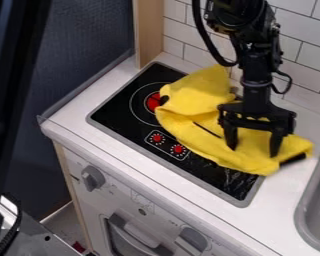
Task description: Moved the cloth to the right side of the stove
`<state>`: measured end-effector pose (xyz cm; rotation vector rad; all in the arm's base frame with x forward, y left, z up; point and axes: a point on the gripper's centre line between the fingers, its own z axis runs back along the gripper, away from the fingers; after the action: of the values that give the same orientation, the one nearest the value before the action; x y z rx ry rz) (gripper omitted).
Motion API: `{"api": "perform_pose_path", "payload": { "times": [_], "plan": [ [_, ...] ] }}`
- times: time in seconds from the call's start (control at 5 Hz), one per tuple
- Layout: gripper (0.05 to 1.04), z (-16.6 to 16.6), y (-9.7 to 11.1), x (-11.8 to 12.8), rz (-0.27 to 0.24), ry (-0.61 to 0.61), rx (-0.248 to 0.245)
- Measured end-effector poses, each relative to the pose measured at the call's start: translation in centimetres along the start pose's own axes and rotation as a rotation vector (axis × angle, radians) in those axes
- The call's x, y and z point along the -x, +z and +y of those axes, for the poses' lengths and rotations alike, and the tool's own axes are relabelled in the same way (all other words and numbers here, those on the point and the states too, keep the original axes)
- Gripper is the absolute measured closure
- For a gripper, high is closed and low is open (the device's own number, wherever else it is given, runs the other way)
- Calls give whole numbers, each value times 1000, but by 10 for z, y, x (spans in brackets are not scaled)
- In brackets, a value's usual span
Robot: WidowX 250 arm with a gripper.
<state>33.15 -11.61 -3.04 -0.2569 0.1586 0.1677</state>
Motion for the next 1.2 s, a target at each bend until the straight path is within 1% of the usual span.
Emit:
{"api": "perform_pose_path", "payload": {
  "times": [0.2,0.4,0.6,0.8,1.0,1.2],
  "plan": [
    [81,-10,-6,35,22,-29,-12],
    [82,-6,-4,60,31,-53,-66],
    [83,-5,8,58,-10,-122,-100],
    [83,-12,27,47,-73,-178,-101],
    [83,-18,35,40,-90,-198,-96],
    [83,-23,51,45,-88,-227,-86]
  ]
}}
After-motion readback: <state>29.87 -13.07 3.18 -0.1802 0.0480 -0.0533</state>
